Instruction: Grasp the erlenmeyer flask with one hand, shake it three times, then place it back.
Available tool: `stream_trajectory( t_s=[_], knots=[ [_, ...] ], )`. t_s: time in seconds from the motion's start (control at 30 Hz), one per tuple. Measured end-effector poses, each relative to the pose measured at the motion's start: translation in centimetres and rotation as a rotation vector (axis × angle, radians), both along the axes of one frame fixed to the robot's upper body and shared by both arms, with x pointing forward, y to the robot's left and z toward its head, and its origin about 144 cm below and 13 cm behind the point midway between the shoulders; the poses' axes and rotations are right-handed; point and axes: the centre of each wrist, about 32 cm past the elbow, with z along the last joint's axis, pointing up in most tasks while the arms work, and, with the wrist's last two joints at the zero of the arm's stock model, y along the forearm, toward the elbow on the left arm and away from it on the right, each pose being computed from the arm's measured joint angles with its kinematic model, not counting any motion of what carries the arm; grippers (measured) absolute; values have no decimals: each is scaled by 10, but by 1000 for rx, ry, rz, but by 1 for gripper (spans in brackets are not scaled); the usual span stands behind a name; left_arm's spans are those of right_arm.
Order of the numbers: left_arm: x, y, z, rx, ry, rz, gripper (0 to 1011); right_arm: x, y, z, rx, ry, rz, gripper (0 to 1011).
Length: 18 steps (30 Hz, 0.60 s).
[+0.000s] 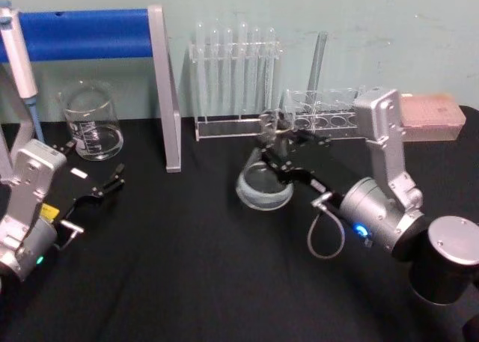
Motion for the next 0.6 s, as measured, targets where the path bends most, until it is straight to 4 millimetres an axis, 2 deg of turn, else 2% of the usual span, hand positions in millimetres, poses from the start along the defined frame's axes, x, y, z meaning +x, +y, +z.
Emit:
stream_trajectory(
  t_s=[0.5,0.6],
  knots=[
    [0,0,0,0,0,0,1001,-11,-48,4,-43,-7,-376,456],
    [0,0,0,0,0,0,1001,-12,-52,4,-44,-5,-411,457]
  ],
)
